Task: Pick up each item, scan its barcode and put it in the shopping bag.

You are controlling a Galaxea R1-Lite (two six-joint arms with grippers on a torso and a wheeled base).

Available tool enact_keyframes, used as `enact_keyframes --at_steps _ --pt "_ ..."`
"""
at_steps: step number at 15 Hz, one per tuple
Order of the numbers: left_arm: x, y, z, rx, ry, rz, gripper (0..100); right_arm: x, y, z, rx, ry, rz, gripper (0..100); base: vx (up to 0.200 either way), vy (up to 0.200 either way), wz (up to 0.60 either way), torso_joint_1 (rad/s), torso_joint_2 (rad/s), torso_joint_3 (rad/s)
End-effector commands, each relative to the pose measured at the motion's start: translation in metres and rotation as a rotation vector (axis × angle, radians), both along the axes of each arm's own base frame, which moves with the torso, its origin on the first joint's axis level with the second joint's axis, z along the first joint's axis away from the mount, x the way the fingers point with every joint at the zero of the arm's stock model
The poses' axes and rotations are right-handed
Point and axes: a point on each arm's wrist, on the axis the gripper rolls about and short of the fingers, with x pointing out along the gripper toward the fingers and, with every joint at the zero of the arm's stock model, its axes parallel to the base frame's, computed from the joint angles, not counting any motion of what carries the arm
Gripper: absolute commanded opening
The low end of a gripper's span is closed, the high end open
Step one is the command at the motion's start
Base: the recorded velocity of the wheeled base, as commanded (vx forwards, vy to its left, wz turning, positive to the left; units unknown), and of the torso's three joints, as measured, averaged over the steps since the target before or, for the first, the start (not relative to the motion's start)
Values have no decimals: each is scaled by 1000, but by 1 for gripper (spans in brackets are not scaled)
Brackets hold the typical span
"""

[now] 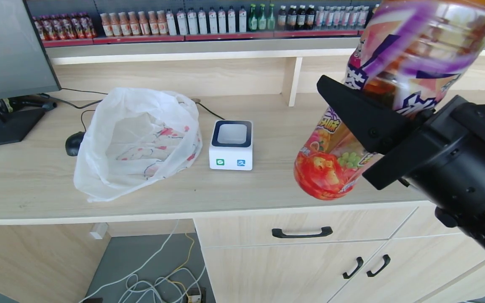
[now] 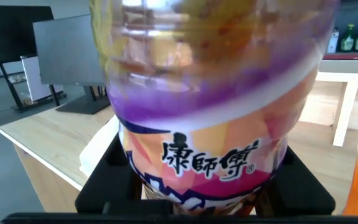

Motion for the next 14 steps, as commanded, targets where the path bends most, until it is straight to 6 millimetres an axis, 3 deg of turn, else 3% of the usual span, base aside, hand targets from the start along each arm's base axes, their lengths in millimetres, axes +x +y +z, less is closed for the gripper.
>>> enact_keyframes --at_steps 1,2,14 --pt "0 0 0 3 -1 0 100 -4 -5 -3 -5 3 0 0 0 0 0 0 0 0" --pt "0 0 0 6 -1 -2 100 -5 -7 -2 0 0 0 0 0 0 0 0 0 0" --pt "0 0 0 -4 -1 2 100 -13 -22 -1 16 -10 -9 0 0 200 0 3 4 2"
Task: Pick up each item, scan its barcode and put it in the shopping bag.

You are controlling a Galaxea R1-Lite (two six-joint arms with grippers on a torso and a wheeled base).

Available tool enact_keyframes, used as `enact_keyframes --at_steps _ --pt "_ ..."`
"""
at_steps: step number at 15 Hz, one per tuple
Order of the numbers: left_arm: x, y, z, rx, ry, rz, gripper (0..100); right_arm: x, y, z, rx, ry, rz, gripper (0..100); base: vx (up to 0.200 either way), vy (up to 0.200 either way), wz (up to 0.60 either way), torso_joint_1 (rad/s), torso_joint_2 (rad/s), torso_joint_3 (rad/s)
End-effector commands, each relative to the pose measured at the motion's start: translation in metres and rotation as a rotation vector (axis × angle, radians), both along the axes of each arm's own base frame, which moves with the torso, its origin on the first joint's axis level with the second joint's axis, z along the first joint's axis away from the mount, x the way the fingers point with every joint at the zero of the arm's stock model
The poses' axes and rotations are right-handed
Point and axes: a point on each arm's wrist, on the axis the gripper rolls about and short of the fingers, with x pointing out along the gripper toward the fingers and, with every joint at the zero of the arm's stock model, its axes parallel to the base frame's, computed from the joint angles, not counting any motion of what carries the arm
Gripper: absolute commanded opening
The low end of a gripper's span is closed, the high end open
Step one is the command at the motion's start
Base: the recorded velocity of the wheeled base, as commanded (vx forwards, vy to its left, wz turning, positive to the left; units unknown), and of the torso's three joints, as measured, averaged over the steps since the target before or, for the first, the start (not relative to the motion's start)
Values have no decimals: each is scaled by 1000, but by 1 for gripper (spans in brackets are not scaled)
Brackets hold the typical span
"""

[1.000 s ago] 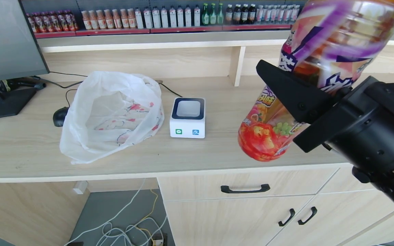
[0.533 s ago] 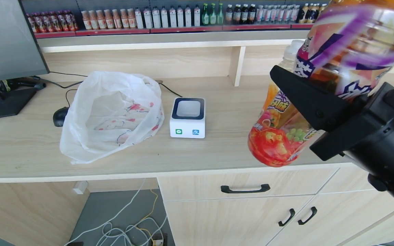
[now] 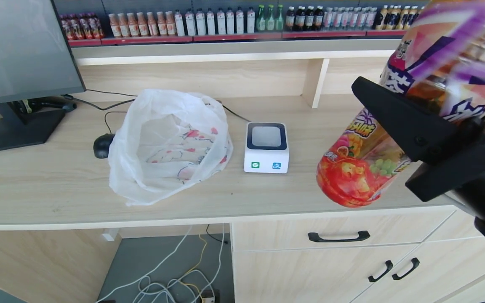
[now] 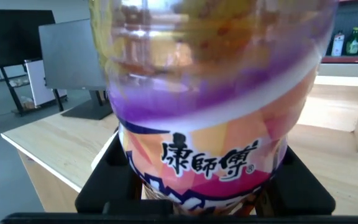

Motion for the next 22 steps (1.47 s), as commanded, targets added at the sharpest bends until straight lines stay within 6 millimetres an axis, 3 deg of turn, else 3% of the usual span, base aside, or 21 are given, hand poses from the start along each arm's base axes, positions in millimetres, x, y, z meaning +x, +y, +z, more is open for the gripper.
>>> enact_keyframes --at_steps 1,7,9,11,12,16,22 --pt "0 0 0 0 -1 0 100 0 0 2 5 -4 1 0 0 200 0 2 -7 -2" --pt "0 0 0 0 -1 1 100 17 13 20 51 68 20 0 0 33 0 1 0 0" --pt "0 0 0 0 -1 0 100 47 18 33 101 178 22 0 0 0 0 0 0 0" --pt "0 0 0 0 -1 1 100 75 10 36 127 187 4 0 0 0 0 0 0 0" --pt "0 0 0 0 -1 0 100 99 1 32 131 208 20 0 0 0 0 0 0 0" --pt "0 0 0 0 -1 0 100 133 -8 14 188 315 61 0 0 0 0 0 0 0" --pt "0 0 0 0 -1 1 100 160 -14 13 480 417 167 0 0 0 0 0 0 0"
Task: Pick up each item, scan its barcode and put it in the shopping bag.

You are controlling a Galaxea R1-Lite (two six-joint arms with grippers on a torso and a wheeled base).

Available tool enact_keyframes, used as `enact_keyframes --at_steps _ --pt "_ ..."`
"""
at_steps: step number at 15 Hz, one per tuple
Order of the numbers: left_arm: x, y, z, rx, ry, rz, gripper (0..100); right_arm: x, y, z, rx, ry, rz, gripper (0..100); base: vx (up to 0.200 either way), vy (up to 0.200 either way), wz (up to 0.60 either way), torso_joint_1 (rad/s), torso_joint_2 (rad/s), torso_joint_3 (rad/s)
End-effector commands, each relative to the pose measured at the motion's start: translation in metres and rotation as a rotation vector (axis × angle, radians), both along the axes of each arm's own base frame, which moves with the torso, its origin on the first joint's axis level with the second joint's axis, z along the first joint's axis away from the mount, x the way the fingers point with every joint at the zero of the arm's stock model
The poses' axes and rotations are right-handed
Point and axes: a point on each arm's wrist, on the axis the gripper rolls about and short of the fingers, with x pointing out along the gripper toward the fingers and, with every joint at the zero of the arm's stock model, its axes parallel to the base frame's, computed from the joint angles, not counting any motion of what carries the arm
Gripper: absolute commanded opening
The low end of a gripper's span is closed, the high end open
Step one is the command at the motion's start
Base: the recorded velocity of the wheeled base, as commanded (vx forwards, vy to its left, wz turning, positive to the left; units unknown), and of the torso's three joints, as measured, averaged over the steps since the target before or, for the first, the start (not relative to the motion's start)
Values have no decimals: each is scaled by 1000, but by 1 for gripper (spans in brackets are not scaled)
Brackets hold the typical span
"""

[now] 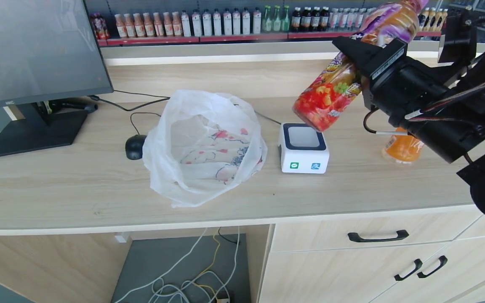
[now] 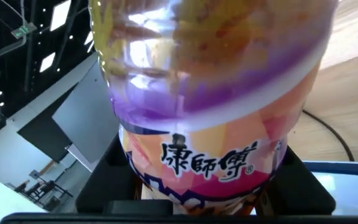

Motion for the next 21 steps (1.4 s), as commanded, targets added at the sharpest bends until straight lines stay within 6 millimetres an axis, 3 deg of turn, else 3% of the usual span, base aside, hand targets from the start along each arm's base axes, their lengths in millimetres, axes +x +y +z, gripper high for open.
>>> enact_keyframes --at_steps 1,4,21 --pt "0 0 0 0 -1 0 100 19 8 -21 18 47 7 0 0 0 0 0 0 0" --pt "0 0 0 0 -1 0 100 35 15 -47 82 74 -1 0 0 0 0 0 0 0" --pt "0 0 0 0 -1 0 100 54 28 -60 203 162 73 0 0 0 0 0 0 0"
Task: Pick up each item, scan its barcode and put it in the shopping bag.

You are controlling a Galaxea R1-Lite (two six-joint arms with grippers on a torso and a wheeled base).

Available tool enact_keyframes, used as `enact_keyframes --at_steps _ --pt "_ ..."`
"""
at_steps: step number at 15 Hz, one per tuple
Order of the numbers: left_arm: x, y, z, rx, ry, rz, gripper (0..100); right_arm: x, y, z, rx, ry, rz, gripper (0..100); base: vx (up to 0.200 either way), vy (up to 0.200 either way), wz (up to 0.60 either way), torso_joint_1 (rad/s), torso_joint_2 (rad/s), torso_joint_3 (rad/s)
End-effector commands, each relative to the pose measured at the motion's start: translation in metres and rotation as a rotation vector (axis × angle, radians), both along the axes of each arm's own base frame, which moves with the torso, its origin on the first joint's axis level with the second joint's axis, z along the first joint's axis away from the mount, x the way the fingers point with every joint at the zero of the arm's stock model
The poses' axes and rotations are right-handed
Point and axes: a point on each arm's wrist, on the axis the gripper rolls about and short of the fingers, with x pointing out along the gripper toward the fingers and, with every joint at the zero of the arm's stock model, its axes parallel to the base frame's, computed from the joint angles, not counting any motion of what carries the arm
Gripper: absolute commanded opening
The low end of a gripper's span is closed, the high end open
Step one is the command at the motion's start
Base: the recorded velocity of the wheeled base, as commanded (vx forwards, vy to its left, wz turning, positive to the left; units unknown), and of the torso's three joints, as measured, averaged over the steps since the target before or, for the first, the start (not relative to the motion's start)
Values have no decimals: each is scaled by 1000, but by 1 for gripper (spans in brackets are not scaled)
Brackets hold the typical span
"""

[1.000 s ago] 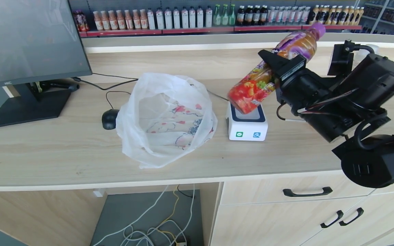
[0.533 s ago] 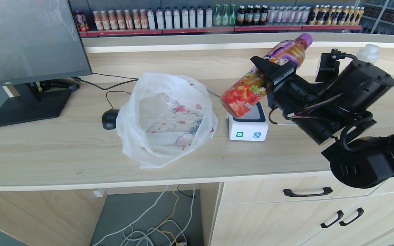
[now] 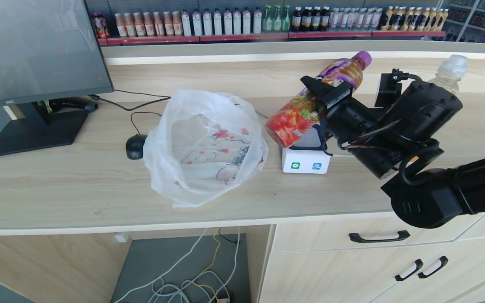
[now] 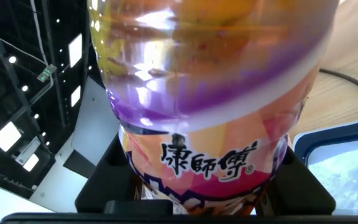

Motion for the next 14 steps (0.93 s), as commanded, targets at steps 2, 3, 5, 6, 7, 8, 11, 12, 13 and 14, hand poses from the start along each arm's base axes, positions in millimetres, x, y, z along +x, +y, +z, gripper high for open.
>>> enact_keyframes --at_steps 2,3,5,6,7,8,11,12,13,14 --pt "0 0 0 0 -1 1 100 4 1 -4 5 9 4 0 0 0 0 0 0 0" --pt "0 0 0 0 -1 0 100 5 2 -5 9 15 17 0 0 0 0 0 0 0" --pt "0 0 0 1 -1 0 100 8 4 -9 4 23 23 0 0 0 0 0 0 0" --pt "0 0 0 1 -1 1 100 11 3 -12 5 32 19 0 0 0 0 0 0 0" --pt "0 0 0 0 -1 0 100 13 2 -13 12 36 19 0 0 0 0 0 0 0" --pt "0 0 0 1 -1 1 100 17 -2 -7 36 24 20 0 0 0 0 0 0 0" --pt "0 0 0 0 -1 1 100 26 -4 -8 35 17 15 0 0 0 0 0 0 0" --pt "0 0 0 0 -1 0 100 33 -11 -10 36 17 -6 0 0 0 0 0 0 0" --pt "0 0 0 0 -1 1 100 37 -18 -12 38 25 -27 0 0 0 0 0 0 0" --pt "0 0 0 1 -1 0 100 39 -24 -13 55 37 -34 0 0 0 0 0 0 0"
